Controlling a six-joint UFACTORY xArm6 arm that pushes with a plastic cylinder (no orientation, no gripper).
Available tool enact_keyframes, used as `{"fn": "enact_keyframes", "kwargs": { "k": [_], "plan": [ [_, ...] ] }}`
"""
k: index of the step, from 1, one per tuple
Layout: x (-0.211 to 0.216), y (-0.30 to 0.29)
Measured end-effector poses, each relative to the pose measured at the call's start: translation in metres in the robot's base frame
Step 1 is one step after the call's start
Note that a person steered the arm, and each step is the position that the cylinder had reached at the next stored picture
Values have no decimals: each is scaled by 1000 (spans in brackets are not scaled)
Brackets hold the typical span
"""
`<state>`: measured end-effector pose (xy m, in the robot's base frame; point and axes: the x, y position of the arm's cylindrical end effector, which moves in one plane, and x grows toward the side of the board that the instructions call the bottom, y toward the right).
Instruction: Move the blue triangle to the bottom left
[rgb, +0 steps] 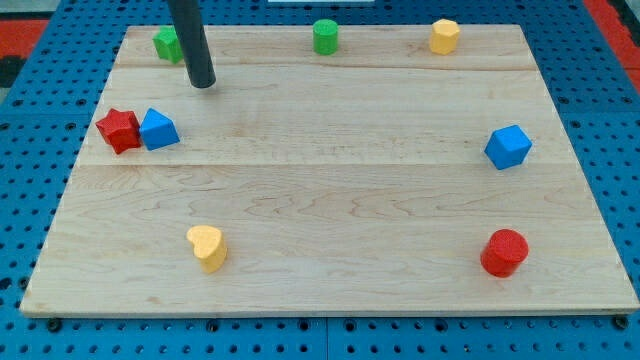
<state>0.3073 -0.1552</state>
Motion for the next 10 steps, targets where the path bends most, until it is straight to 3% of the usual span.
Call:
{"fn": "enact_keyframes", "kwargs": {
  "k": [10],
  "plan": [
    [10, 35]
  ]
}}
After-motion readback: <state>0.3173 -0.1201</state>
